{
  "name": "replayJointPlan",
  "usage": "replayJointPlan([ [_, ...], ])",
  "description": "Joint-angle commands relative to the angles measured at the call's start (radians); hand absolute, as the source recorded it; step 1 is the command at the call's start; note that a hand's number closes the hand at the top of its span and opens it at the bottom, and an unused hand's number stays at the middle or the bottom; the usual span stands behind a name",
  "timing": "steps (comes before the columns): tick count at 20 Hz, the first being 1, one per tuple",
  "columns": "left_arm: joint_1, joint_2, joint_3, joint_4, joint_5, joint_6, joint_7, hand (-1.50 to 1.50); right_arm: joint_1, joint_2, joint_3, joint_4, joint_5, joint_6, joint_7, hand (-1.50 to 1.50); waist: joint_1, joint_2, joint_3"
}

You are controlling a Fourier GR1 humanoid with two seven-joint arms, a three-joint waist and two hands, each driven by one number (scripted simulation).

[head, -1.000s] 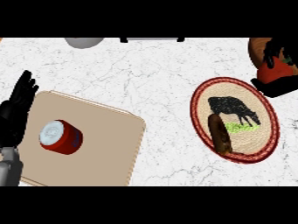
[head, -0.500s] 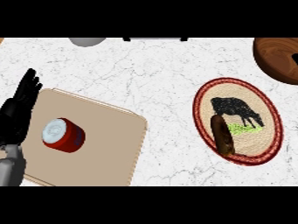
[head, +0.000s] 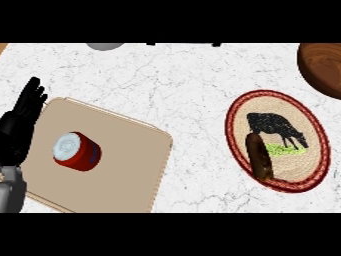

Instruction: Pick the bell pepper from the placemat and place it in the bowl

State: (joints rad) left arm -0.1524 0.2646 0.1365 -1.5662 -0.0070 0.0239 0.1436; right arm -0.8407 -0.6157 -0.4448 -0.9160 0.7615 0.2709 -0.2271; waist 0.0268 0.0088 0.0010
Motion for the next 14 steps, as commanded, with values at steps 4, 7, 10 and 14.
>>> replayJointPlan([
  [4, -0.051, -0.021, -0.015, 0.036, -0.015, 0.009, 0.002, 0.0, -0.158, -0.055, 0.013, 0.378, 0.066, -0.161, -0.146, 1.5, 0.021, 0.01, 0.001],
  [7, -0.048, -0.013, -0.011, 0.024, -0.017, 0.007, -0.001, 0.0, -0.119, -0.057, -0.021, 0.474, 0.062, -0.253, -0.239, 1.5, 0.035, 0.017, 0.002],
  [10, -0.03, -0.043, -0.039, 0.029, -0.039, 0.02, -0.034, 0.0, -0.17, -0.094, -0.027, 0.548, 0.069, -0.257, -0.255, 1.5, 0.045, 0.02, 0.003],
  [14, -0.077, -0.051, -0.059, 0.03, -0.062, 0.038, -0.005, 0.0, -0.159, -0.122, 0.043, 0.637, 0.171, -0.183, -0.051, 1.5, 0.049, 0.027, 0.003],
])
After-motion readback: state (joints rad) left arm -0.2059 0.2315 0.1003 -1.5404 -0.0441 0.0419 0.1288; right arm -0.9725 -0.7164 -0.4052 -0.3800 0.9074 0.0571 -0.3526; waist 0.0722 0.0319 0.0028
